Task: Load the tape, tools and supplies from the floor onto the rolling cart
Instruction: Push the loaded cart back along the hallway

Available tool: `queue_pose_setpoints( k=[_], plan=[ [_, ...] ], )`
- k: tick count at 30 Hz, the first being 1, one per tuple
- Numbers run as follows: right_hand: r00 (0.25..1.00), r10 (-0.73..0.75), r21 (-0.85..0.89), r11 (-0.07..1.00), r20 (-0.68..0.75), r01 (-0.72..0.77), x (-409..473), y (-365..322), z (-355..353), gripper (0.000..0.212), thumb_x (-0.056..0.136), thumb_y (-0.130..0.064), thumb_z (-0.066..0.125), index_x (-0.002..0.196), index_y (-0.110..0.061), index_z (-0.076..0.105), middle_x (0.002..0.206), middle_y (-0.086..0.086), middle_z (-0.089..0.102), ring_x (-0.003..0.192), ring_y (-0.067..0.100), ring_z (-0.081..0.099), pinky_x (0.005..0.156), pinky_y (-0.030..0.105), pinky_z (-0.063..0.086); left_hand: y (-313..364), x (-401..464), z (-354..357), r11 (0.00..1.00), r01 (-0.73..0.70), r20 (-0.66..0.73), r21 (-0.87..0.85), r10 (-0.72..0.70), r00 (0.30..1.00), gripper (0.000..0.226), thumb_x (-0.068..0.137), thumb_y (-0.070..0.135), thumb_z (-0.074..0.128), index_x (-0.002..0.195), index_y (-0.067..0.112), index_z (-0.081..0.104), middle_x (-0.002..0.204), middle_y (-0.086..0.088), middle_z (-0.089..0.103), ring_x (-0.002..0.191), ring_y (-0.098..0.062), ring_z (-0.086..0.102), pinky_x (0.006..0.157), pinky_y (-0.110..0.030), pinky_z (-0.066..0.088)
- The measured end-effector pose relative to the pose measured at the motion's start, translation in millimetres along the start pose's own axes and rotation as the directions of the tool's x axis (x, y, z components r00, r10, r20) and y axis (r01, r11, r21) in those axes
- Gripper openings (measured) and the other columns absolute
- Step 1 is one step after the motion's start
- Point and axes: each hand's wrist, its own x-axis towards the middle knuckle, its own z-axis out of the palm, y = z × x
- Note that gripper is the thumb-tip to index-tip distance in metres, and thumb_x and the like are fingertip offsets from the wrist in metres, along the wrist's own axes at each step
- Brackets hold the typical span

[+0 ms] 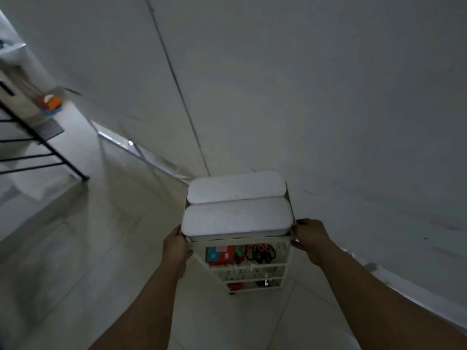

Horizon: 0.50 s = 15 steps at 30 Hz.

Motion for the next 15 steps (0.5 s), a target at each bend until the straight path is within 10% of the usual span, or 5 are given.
queue_pose_setpoints(
  k=[10, 15],
  plan=[
    [0.962, 0.035, 0.123, 0.992, -0.27, -0.002, -58.2, 51.8, -40.4, 0.021, 0.096, -0.007, 0.044, 0.108, -0.004, 0.06, 0.082, 0.013, 0.062, 0.082, 0.032, 0.055, 0.093, 0.061, 0.047, 0.4, -7.5, 46.1, 0.984, -0.077, 0.265, 0.163, 0.032, 0.964, 0.04, 0.102, 0.022, 0.037, 0.139, 0.022, 0.05, 0.129, -0.007, 0.057, 0.112, -0.029, 0.054, 0.093, -0.043, 0.045],
    [0.904, 0.125, 0.177, 0.983, -0.409, -0.055, -69.2, 81.7, -50.0, 0.031, 0.091, -0.014, 0.047, 0.116, -0.008, 0.065, 0.106, 0.017, 0.067, 0.096, 0.036, 0.062, 0.09, 0.055, 0.053, 9.6, -22.4, 67.0, 0.971, -0.119, 0.394, 0.209, 0.028, 0.919, 0.033, 0.1, 0.017, 0.039, 0.127, 0.031, 0.054, 0.098, 0.006, 0.061, 0.087, -0.017, 0.054, 0.083, -0.037, 0.045]
  ],
)
